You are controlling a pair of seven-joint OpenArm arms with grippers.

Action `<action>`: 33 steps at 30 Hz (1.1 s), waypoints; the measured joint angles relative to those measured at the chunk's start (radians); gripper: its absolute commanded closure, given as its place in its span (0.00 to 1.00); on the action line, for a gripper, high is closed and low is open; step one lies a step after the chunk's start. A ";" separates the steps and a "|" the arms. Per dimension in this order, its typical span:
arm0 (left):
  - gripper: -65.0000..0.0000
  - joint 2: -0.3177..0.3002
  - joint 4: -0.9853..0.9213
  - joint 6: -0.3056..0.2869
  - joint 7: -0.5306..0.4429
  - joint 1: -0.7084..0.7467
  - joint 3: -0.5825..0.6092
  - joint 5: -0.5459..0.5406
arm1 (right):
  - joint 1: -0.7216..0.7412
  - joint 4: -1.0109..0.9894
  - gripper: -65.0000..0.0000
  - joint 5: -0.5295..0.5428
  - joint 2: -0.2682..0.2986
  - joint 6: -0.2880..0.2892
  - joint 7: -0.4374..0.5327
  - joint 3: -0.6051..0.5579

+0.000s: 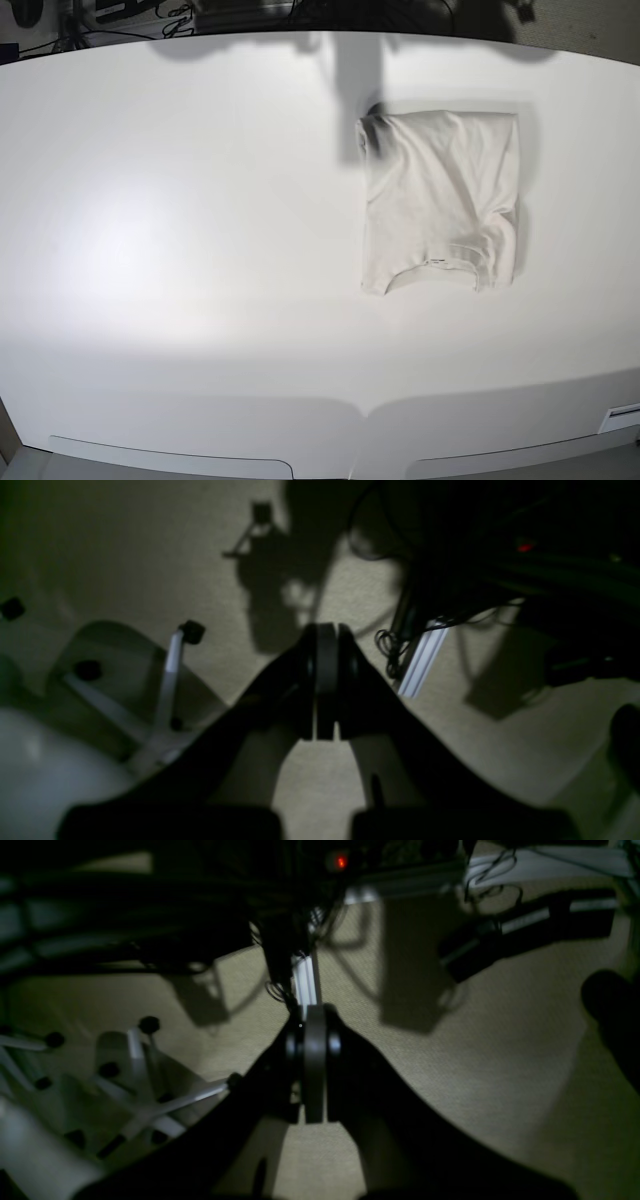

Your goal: Fold the T-shirt properly

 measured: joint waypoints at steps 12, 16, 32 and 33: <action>1.00 -0.001 -0.634 -0.002 -0.291 -0.298 -0.002 0.152 | 0.332 -0.607 1.00 -0.008 0.175 -0.002 0.104 -0.103; 1.00 0.000 -0.756 0.000 -0.261 -0.409 -0.003 0.195 | 0.451 -0.793 1.00 -0.108 0.213 -0.002 0.244 -0.174; 1.00 0.079 -0.967 -0.022 -0.240 -0.706 -0.006 0.296 | 0.729 -1.065 1.00 -0.076 0.162 -0.217 0.358 -0.534; 1.00 0.078 -0.967 -0.021 -0.243 -0.703 -0.006 0.296 | 0.725 -1.066 1.00 -0.076 0.163 -0.223 0.358 -0.534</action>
